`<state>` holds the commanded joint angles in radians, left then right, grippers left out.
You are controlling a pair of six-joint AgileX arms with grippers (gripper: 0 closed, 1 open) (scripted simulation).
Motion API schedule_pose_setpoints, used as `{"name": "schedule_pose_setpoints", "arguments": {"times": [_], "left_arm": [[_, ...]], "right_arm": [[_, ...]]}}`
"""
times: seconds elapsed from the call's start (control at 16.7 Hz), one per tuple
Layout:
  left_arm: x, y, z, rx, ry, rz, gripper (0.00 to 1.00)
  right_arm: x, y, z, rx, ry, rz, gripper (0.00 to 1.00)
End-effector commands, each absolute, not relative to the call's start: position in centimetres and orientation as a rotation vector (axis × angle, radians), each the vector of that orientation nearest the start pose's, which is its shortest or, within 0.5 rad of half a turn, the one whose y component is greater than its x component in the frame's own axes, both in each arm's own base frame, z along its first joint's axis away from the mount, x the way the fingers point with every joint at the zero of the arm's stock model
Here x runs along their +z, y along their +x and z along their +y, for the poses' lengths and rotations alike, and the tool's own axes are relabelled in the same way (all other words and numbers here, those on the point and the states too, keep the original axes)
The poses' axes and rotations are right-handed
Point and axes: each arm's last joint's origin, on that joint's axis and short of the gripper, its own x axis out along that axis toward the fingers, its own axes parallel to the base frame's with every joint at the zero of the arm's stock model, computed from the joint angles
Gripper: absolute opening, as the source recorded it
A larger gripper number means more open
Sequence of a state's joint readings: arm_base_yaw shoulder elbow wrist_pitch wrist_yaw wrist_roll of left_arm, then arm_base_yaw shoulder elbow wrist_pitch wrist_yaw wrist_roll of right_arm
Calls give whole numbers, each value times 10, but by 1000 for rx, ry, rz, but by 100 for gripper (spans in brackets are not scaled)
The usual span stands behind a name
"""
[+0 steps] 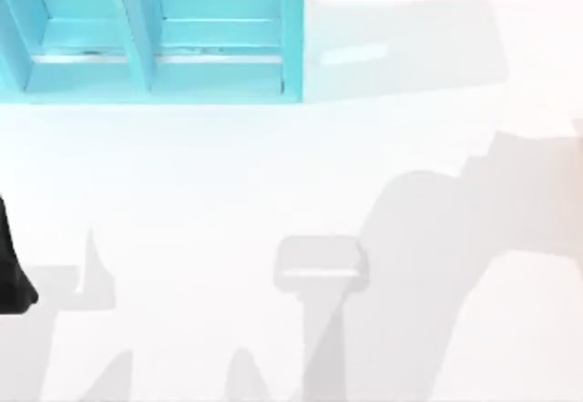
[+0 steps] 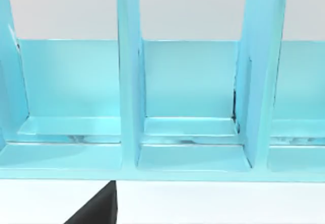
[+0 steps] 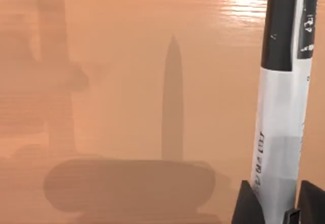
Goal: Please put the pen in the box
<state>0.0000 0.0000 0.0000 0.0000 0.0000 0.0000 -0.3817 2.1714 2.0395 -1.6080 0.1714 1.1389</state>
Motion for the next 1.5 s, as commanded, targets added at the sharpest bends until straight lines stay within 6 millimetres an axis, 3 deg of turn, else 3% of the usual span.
{"name": "schedule_pose_setpoints", "arguments": {"times": [0.12, 0.54, 1.2, 1.5], "left_arm": [[160, 106, -1, 0, 0, 0, 100], [160, 106, -1, 0, 0, 0, 100], [160, 106, -1, 0, 0, 0, 100], [160, 106, -1, 0, 0, 0, 100]], "right_arm": [[247, 370, -164, -1425, 1008, 1311, 0], [243, 371, -163, -1426, 1004, 1318, 0], [190, 356, -144, -1423, 1011, 1319, 0], [186, 355, -146, -1429, 1010, 1310, 0]]}}
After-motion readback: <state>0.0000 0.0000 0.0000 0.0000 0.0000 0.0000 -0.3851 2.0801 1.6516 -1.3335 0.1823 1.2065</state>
